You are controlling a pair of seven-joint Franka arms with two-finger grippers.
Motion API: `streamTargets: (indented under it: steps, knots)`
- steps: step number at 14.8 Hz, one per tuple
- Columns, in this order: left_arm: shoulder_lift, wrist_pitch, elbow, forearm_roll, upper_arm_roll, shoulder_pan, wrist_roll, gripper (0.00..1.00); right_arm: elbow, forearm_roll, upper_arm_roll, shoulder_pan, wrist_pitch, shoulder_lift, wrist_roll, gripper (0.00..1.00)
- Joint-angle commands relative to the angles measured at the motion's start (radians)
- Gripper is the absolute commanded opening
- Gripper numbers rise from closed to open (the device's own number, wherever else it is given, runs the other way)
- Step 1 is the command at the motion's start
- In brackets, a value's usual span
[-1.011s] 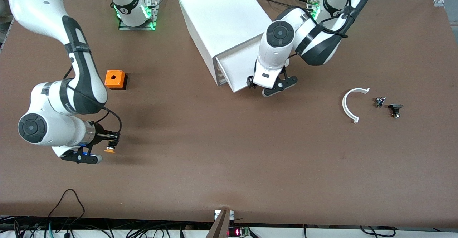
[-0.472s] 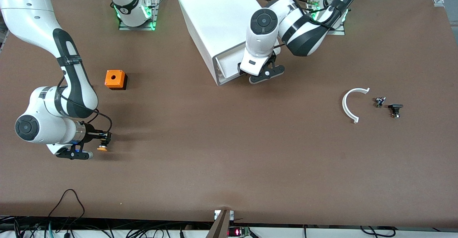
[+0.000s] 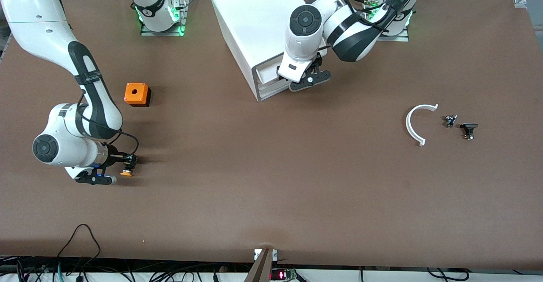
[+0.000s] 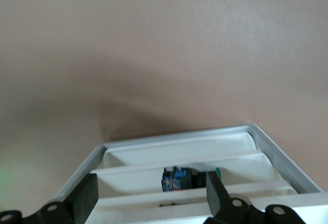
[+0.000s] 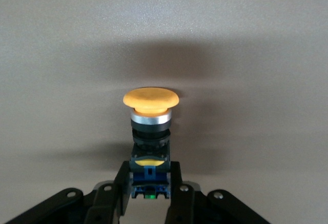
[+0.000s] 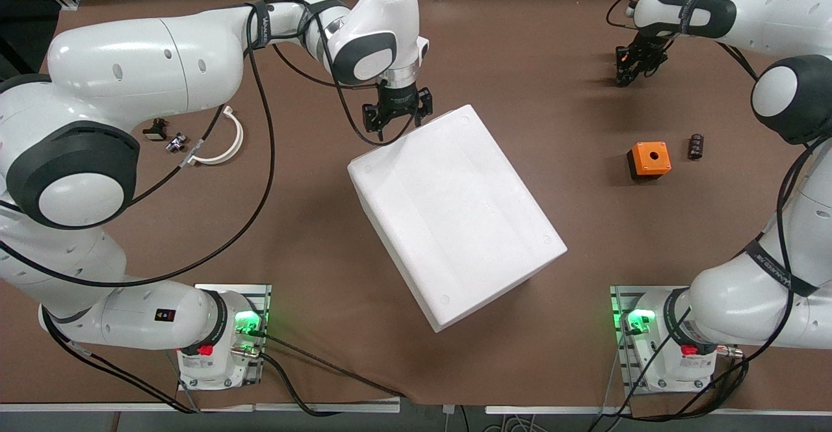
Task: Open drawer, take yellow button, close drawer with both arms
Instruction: 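Push the drawer shut with the left gripper while the right gripper carries the button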
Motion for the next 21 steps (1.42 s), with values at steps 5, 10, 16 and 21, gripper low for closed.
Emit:
streamTargets:
  steps: [5, 10, 16, 21]
  knots:
    - [0.008, -0.011, -0.020, -0.068, -0.041, 0.002, -0.006, 0.99, 0.006, -0.010, 0.025, -0.006, 0.004, -0.069, -0.002, 0.99]
    - [0.025, -0.014, -0.020, -0.102, -0.045, -0.004, 0.003, 0.99, 0.002, -0.014, 0.029, 0.001, -0.050, -0.195, -0.014, 0.99]
    - [0.028, -0.041, -0.015, -0.114, -0.075, 0.002, 0.008, 0.99, 0.005, -0.017, 0.031, 0.006, -0.177, -0.331, -0.007, 0.99]
    - [0.035, -0.044, -0.005, -0.114, -0.075, 0.014, 0.011, 0.99, -0.002, -0.011, 0.016, 0.064, -0.225, -0.409, 0.052, 0.99]
